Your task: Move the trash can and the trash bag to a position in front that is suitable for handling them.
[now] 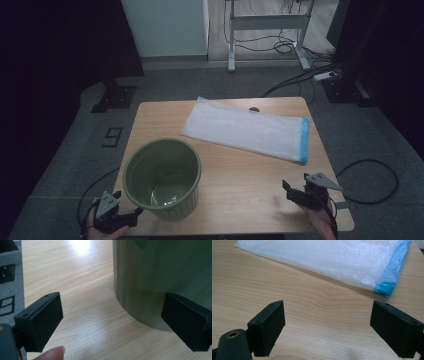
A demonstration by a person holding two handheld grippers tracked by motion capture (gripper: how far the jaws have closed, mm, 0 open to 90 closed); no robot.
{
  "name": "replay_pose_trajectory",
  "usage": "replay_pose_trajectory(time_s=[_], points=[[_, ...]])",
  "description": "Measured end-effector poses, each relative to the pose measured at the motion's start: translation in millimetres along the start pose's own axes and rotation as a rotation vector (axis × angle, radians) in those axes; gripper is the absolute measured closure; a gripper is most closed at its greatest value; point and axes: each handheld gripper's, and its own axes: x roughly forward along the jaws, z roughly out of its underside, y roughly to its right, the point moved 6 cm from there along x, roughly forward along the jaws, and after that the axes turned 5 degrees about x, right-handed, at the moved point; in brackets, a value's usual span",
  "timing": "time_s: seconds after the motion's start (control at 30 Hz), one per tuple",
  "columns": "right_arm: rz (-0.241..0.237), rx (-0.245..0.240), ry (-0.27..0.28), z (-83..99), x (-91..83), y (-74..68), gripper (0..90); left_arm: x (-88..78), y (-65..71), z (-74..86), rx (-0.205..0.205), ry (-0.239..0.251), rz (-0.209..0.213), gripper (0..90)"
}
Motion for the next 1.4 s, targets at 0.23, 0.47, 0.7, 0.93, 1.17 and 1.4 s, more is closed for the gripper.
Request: replay_pose_trajectory(time_s=[0.23, 0.47, 0.7, 0.93, 1.17, 1.4], points=[[-0.001, -0.017, -0.009, 3.1, -0.5, 0.2, 12.4, -9.3, 15.5, -3.2, 0.082, 0.023, 0.117, 2.4], [-0.005, -0.025, -0.032, 6.6, 4.7, -2.7, 12.5, -12.1, 44.4, -24.4, 0.176, 0.064, 0.216, 1.2], [-0.022, -0.037, -0.024, 5.1, 2.8, -5.7, 12.5, 0.4, 58.2, -32.4, 0.203, 0.047, 0.233, 3.6], [-0.045, -0.022, -0.017, 4.6, 1.3, -5.2, 12.5, 17.5, 65.0, -44.6, 0.225, 0.058, 0.258, 5.5], [-0.105, 0.058, -0.006, 2.6, 0.4, -2.3, 12.5, 39.0, 70.5, -57.2, 0.237, 0.047, 0.297, 5.2], [-0.11, 0.075, -0.006, 3.1, 3.3, -1.8, 12.5, 57.8, 81.4, -71.8, 0.241, 0.05, 0.34, 5.4]])
